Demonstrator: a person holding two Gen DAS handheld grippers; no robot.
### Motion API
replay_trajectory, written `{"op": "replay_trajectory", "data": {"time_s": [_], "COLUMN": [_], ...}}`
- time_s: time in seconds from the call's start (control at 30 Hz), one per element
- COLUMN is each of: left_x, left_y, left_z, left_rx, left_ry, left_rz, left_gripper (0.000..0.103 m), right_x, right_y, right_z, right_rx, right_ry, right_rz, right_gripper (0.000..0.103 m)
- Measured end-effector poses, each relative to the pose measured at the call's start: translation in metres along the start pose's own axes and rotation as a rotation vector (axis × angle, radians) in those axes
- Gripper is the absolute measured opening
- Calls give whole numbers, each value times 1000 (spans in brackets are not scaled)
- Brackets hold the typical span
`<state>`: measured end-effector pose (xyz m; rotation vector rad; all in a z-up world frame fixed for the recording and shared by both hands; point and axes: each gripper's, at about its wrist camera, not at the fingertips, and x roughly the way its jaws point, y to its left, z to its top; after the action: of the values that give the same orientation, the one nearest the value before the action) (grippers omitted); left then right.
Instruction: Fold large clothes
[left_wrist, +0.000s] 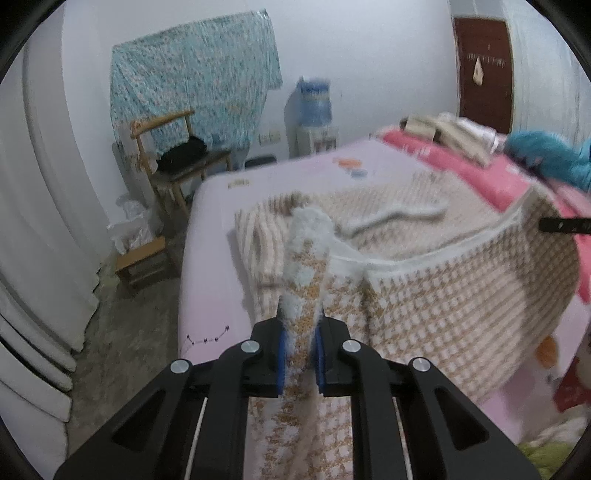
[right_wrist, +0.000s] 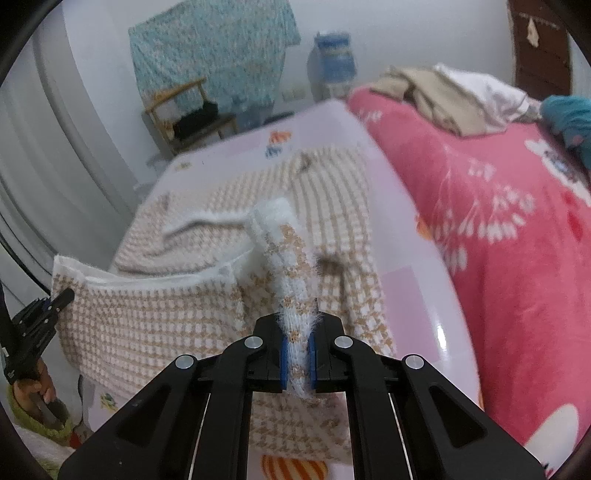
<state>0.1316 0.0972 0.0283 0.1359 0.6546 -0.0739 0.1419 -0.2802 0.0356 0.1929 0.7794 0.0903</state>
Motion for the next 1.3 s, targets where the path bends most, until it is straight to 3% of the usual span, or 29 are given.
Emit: {"op": "replay_trajectory", "data": {"time_s": [0.17,0.3,0.43,0.53,0.67,0.83,0.9,0.93,1.0,1.07,1.1,1.17,1.3], "left_x": [-26,-30,0,53,133,243,271,276,276,269,266,260,235], "left_y": [10,14,32,56,72,87,96,97,103,114,122,137,160], "left_z": [24,60,109,146,173,164,151,145,140,137,137,134,137], "left_rx": [-30,-24,-19,-62,-117,-161,-198,-202,-214,-258,-291,-357,-464], "left_ry": [-99,-171,-211,-170,-74,160,252,272,266,247,231,203,156], "left_rz": [-25,-36,-3,2,-28,-31,-36,-41,-63,-94,-98,-102,-55], "left_gripper": [11,11,11,11,11,11,16,18,24,32,41,46,47], "right_x": [-19,-20,1,40,110,205,226,235,240,238,235,227,195], "right_y": [12,20,22,12,-8,-27,-38,-48,-65,-93,-107,-125,-143], "right_z": [20,62,115,160,200,206,199,197,195,195,194,193,190], "right_rx": [-9,-61,-115,-105,-48,-15,13,40,101,215,278,351,420], "right_ry": [-84,-160,-203,-197,-120,45,93,113,119,108,102,81,45], "right_rz": [31,75,82,98,139,121,136,150,162,233,261,244,223], "right_gripper": [6,6,6,6,6,7,14,18,44,52,52,52,52]}}
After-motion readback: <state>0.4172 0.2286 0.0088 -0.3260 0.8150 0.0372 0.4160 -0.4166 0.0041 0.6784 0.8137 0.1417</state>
